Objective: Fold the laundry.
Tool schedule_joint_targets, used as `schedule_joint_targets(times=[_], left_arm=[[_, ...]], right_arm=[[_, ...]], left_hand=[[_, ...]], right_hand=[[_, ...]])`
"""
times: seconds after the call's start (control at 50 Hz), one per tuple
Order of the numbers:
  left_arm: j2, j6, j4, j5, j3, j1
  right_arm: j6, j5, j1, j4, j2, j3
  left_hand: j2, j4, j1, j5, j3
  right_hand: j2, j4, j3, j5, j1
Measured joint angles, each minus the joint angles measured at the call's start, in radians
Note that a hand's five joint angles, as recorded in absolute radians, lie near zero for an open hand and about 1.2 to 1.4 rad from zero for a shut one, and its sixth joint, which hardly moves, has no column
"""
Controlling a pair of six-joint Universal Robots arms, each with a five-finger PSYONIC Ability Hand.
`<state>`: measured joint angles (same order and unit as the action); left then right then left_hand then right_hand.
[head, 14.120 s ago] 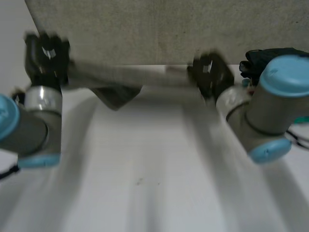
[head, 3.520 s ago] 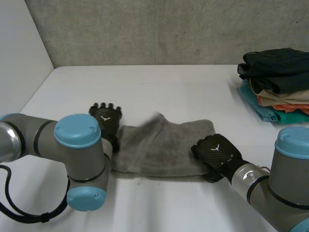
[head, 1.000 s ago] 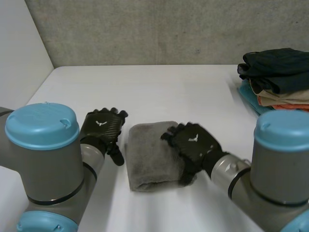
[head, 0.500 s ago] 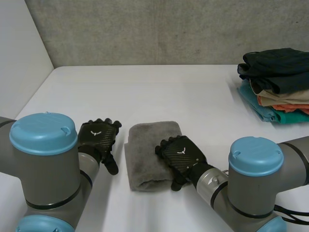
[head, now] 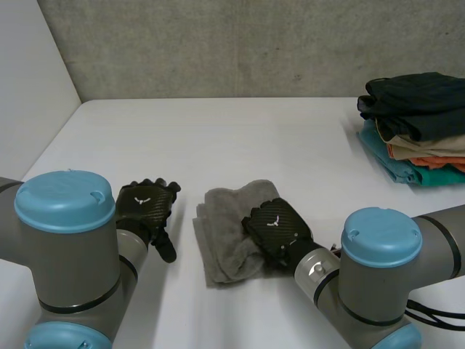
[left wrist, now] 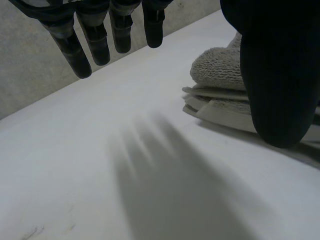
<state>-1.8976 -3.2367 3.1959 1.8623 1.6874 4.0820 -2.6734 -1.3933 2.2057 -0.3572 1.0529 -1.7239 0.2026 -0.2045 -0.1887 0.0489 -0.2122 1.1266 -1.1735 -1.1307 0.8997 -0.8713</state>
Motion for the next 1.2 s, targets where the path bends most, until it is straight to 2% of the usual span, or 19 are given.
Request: schedule_joint_targets(times=[0.26, 0.32, 0.34, 0.4, 0.46, 0.48, 0.62, 0.76, 1.2], left_arm=[[-0.001, 0.0, 0.004, 0.0, 0.006, 0.003], [-0.001, 0.0, 0.004, 0.0, 0.008, 0.007], [-0.001, 0.0, 0.004, 0.0, 0.009, 0.009], [0.0, 0.0, 0.004, 0.0, 0.012, 0.013], [0.0, 0.0, 0.004, 0.0, 0.014, 0.015], [0.0, 0.0, 0.004, 0.0, 0.017, 0.018], [0.0, 0.0, 0.004, -0.001, 0.02, 0.02], [0.0, 0.0, 0.004, -0.002, 0.021, 0.019], [-0.002, 0.0, 0.006, -0.002, 0.027, 0.021]], right_arm=[[0.208, -0.018, -0.009, -0.041, -0.008, 0.031], [0.231, -0.018, -0.011, -0.027, -0.009, 0.043], [0.232, -0.018, -0.012, -0.013, -0.008, 0.046], [0.224, -0.018, -0.017, 0.033, -0.007, 0.051], [0.211, -0.016, -0.023, 0.066, -0.004, 0.053], [0.174, -0.007, -0.036, 0.122, 0.002, 0.056], [0.092, 0.047, -0.078, 0.189, 0.041, 0.047], [0.07, 0.094, -0.11, 0.192, 0.07, 0.027], [0.073, 0.105, -0.115, 0.131, 0.003, 0.032]], left_hand=[[0.0, 0.0, 0.0, 0.0, 0.0], [0.0, 0.0, 0.0, 0.0, 0.0], [0.0, 0.0, 0.0, 0.0, 0.0], [0.0, 0.0, 0.0, 0.0, 0.0], [0.0, 0.0, 0.0, 0.0, 0.0], [0.0, 0.0, 0.0, 0.0, 0.0], [0.0, 0.0, 0.0, 0.0, 0.0], [0.0, 0.0, 0.0, 0.0, 0.0], [0.0, 0.0, 0.0, 0.0, 0.0]], right_hand=[[-0.003, -0.006, 0.002, 0.0, 0.0], [-0.119, 0.155, 0.112, -0.059, 0.005], [-0.334, 0.362, 0.323, -0.261, 0.178], [-0.613, 0.647, 0.608, -0.549, 0.416], [-0.651, 0.693, 0.654, -0.596, 0.448], [-0.688, 0.75, 0.701, -0.648, 0.493], [-0.688, 0.769, 0.712, -0.668, 0.524], [-0.688, 0.769, 0.712, -0.668, 0.524], [-0.688, 0.767, 0.712, -0.667, 0.523]])
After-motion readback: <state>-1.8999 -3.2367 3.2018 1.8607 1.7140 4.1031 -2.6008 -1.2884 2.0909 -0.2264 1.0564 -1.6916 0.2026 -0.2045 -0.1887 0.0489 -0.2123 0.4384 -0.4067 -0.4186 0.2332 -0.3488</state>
